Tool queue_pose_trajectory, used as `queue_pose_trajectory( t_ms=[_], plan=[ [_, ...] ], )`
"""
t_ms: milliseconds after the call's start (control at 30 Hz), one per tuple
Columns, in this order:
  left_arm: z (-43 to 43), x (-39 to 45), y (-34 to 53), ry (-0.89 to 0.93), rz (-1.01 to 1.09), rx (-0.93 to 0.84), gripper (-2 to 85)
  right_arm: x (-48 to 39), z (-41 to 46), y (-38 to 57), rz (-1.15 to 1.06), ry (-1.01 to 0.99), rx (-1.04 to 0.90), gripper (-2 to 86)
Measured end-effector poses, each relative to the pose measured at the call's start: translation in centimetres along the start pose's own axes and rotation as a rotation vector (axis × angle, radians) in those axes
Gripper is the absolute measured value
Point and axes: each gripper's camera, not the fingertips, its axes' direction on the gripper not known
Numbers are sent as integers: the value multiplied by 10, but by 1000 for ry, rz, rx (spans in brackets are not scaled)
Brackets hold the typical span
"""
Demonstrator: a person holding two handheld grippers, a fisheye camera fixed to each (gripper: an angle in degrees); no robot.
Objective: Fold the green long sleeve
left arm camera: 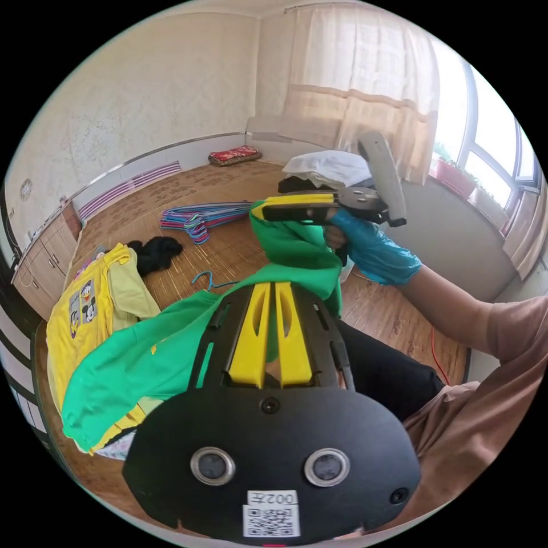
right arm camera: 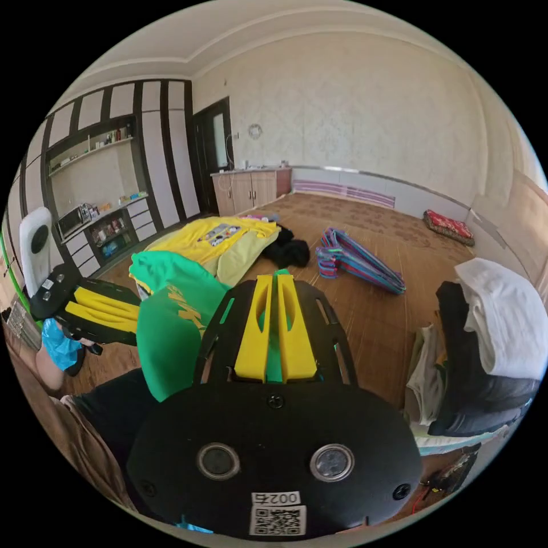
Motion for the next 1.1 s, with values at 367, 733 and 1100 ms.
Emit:
queue_pose_trajectory(
  t_ms=[367,733,1100],
  plan=[
    [15,-13,-8,38,-41,-90,-12,4,54,18,-25,33,-219,76],
    [-12,-22,-15,-72,-76,-49,-10,-1,70,34,-25,32,-258,72],
    [2,-65,14,-170,-170,-151,31,-34,56,60,-83,-156,-161,85]
  ],
)
